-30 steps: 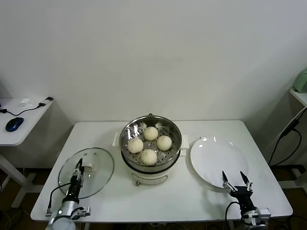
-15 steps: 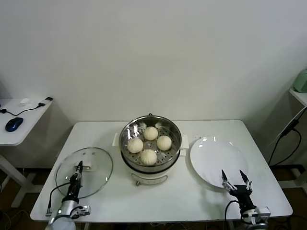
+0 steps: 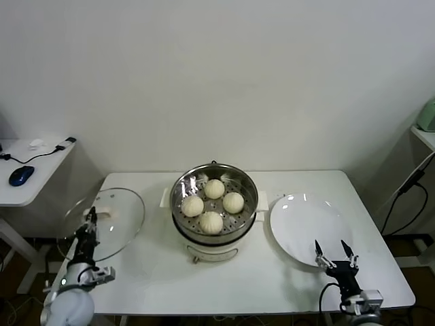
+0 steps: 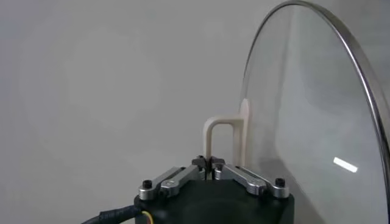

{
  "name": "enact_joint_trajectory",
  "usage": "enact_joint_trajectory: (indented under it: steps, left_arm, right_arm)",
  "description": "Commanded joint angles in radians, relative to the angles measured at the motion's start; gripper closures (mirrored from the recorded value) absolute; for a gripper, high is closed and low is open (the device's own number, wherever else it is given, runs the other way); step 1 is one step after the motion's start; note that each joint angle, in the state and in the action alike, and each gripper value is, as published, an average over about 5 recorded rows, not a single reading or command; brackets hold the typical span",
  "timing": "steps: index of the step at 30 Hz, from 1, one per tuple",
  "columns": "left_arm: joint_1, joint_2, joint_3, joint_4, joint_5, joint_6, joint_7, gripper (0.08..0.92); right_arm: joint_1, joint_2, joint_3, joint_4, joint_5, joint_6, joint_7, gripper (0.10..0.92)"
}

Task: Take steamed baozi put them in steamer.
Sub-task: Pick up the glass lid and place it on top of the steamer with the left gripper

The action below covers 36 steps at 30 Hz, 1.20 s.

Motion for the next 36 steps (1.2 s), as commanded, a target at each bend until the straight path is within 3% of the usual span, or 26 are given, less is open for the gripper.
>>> enact_joint_trajectory:
  steps: [1, 7, 17, 31, 36]
  left_arm:
    - [-0.013, 0.078, 0.094, -0.437, -0.011, 0.356, 0.316, 0.868]
    - [-0.107, 0.032, 0.325, -0.467, 0.144, 0.477, 0.362, 0.868]
    - [-0.238, -0.187, 0.659, -0.393, 0.431, 0.553, 0.468, 0.868]
    - [-0.292, -0.405, 0.788, -0.164, 0.56, 0.548, 0.414, 0.868]
    - [-0.314, -0.443, 0.792, -0.08, 0.568, 0.543, 0.386, 0.868]
  right_arm:
    - [-0.011, -0.003, -0.02, 0.042, -0.027, -0.061, 0.046, 0.203]
    - [-0.029, -0.008, -0.038, 0.043, -0.025, 0.027, 0.059, 0.203]
    - [-0.037, -0.012, -0.051, 0.042, -0.043, 0.073, 0.049, 0.203]
    - [-0.041, -0.011, -0.049, 0.006, -0.044, 0.107, 0.042, 0.202]
    - [-0.041, -0.004, -0.049, -0.004, -0.045, 0.12, 0.043, 0.203]
